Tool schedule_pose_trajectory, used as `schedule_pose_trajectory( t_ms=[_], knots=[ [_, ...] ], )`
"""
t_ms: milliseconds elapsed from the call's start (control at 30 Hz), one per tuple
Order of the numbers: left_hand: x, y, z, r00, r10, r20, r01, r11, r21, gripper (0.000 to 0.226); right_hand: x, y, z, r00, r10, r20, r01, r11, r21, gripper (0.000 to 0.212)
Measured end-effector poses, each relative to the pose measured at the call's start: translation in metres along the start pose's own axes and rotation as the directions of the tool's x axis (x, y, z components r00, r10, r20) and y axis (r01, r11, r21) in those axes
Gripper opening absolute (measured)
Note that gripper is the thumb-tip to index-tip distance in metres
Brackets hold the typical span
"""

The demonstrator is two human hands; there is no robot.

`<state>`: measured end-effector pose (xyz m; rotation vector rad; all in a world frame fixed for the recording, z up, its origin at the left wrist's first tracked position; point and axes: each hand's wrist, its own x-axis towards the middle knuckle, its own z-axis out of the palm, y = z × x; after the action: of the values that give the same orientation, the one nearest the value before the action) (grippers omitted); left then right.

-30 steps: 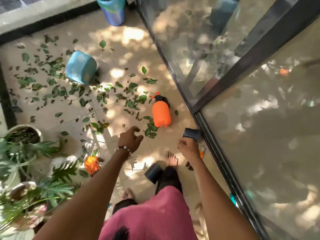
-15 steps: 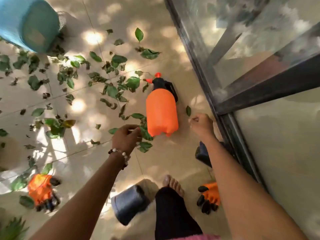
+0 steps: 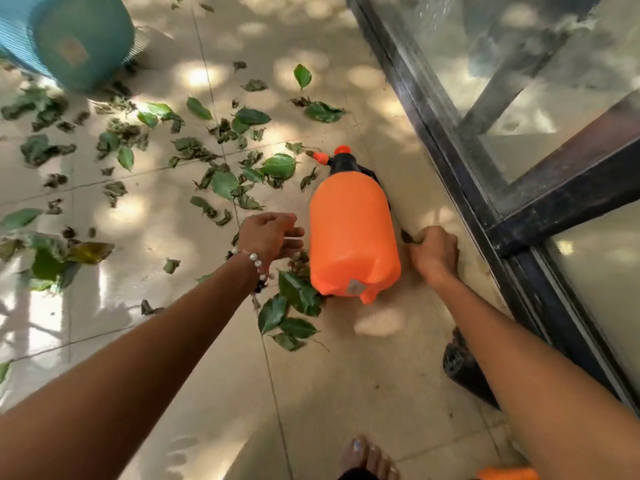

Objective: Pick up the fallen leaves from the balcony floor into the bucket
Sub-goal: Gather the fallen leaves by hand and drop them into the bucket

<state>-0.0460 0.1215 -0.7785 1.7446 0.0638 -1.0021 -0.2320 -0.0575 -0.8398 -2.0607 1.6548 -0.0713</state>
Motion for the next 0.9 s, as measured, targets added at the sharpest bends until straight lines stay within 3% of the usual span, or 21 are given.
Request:
schedule_pose_trajectory(
  t_ms=[67,133,167,300,400,500,600,733,833,900],
  knots=[
    [0.003,0.010,0.003,0.998,0.011,0.063,-0.013,0.999,0.031,0.018,0.004,-0.016,-0.021,0.994,0.059,-0.093,-0.044,0.987,0.154,0.009],
    [-0.002,0.021,0.004,0.994,0.044,0.104,-0.048,0.998,0.044,0.020,0.006,-0.036,-0.049,0.984,0.029,-0.176,0.021,0.960,0.279,0.004],
    [-0.007,0.028,0.005,0.990,0.073,0.124,-0.078,0.996,0.041,0.021,0.005,-0.048,-0.063,0.981,0.007,-0.195,0.059,0.942,0.330,0.014],
    [-0.038,0.054,-0.001,0.969,0.136,0.205,-0.139,0.990,0.001,0.033,-0.027,-0.101,-0.097,0.980,-0.102,-0.169,0.168,0.881,0.443,0.028],
    [-0.054,0.060,-0.006,0.952,0.132,0.275,-0.125,0.991,-0.041,0.044,-0.062,-0.130,-0.091,0.960,-0.221,-0.170,0.274,0.862,0.427,0.016],
    [-0.057,0.058,-0.011,0.927,0.106,0.359,-0.040,0.982,-0.187,0.054,-0.097,-0.149,-0.079,0.926,-0.349,-0.144,0.378,0.855,0.355,0.003],
    [-0.066,0.056,-0.010,0.905,0.067,0.421,0.037,0.972,-0.234,0.042,-0.122,-0.158,-0.071,0.897,-0.429,-0.105,0.441,0.853,0.280,0.004],
    [-0.079,0.056,-0.009,0.966,-0.005,0.259,0.075,0.963,-0.261,0.027,-0.142,-0.172,-0.070,0.853,-0.521,0.036,0.506,0.841,0.193,0.008],
    [-0.071,0.059,-0.029,0.983,-0.063,0.170,0.116,0.941,-0.318,0.027,-0.149,-0.190,-0.070,0.779,-0.585,0.226,0.551,0.811,0.198,0.016],
    [-0.062,0.060,-0.048,0.992,-0.048,0.115,0.078,0.958,-0.277,0.025,-0.153,-0.201,-0.067,0.770,-0.566,0.294,0.516,0.824,0.234,0.022]
  ],
)
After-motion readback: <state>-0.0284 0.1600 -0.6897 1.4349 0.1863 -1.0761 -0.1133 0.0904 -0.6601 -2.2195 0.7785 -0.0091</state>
